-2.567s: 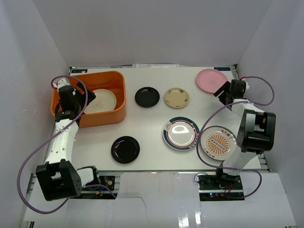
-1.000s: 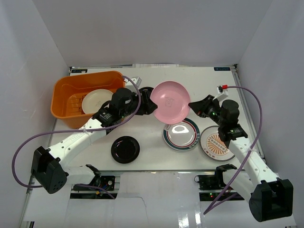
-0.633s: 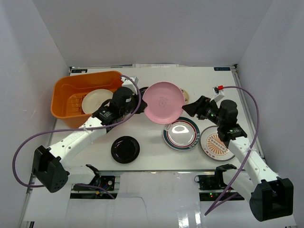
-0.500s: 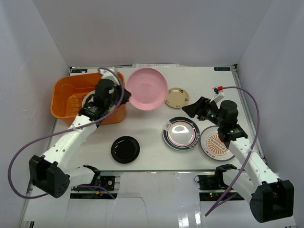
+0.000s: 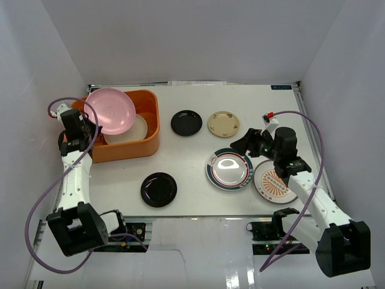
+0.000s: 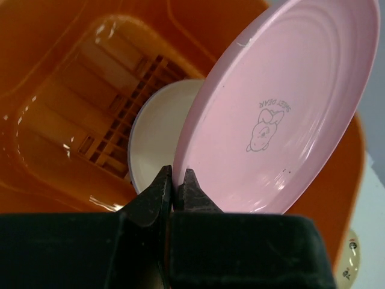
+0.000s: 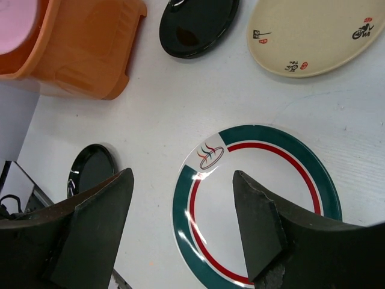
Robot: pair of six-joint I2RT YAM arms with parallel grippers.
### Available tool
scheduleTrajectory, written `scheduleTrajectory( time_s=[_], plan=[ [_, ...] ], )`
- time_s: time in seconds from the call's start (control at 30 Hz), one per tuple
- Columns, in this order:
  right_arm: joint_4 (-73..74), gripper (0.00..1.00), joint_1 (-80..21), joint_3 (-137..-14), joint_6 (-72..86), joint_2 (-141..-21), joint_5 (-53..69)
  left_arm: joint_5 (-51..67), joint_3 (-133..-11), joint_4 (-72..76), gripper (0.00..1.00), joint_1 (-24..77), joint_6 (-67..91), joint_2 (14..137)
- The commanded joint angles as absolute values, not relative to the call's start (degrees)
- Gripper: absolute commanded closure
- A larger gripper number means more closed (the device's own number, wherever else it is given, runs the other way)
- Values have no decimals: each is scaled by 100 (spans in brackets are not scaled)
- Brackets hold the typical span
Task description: Place the plates into the plastic bin on the countertop
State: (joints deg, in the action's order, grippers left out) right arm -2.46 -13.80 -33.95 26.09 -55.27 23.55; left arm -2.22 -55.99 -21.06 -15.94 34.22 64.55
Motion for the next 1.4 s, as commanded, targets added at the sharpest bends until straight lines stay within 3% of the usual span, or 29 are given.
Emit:
scheduleTrajectory(
  time_s=[0.0, 0.07, 0.13, 0.17, 0.27, 0.3, 0.43, 0.53, 0.7, 0.87, 1.07, 1.23, 1.37],
  plan=[
    [-220, 27, -1389, -3463, 2303, -5484, 2321, 246, -5502, -1995, 93, -1678, 3673, 6802],
    [-124, 27, -1389, -3472, 2224, -5511, 2102, 246, -5458, -1978, 90, -1722, 3683, 6995],
    [-9, 26, -1389, -3551, 2048, -5642, 1663, 237, -5371, -1899, 80, -1714, 3691, 7057],
    [-9, 26, -1389, -3577, 1978, -5730, 1522, 255, -5344, -1864, 66, -1723, 3683, 7084],
    [228, 26, -1389, -3805, 1539, -6256, 1056, 334, -5317, -1828, 43, -1714, 3691, 7110],
    [272, 26, -1397, -3893, 1416, -6562, 1020, 386, -5291, -1759, 29, -1723, 3691, 7058],
    [614, 25, -1389, -4515, 784, -7407, 1160, 649, -5387, -1714, 7, -1714, 3560, 6883],
    [728, 23, -1336, -4727, 616, -8032, 1484, 939, -5536, -1705, 2, -1705, 3524, 6646],
    [730, 20, -1073, -4737, 396, -8489, 1905, 1450, -5906, -1688, 2, -1170, 3296, 6346],
    [703, 23, -529, -4729, 369, -8954, 3073, 1968, -6091, -1705, 2, -310, 3103, 5890],
    [633, 28, -448, -4571, 448, -9360, 3726, 3514, -5749, -1705, 2, 438, 2953, 5424],
    [554, 37, -448, -4351, 624, -9448, 3928, 4384, -5177, -1714, 2, 650, 2997, 4922],
    [404, 51, -448, -4140, 747, -9518, 4209, 4623, -4931, -1740, 2, 685, 3015, 4659]
  ],
)
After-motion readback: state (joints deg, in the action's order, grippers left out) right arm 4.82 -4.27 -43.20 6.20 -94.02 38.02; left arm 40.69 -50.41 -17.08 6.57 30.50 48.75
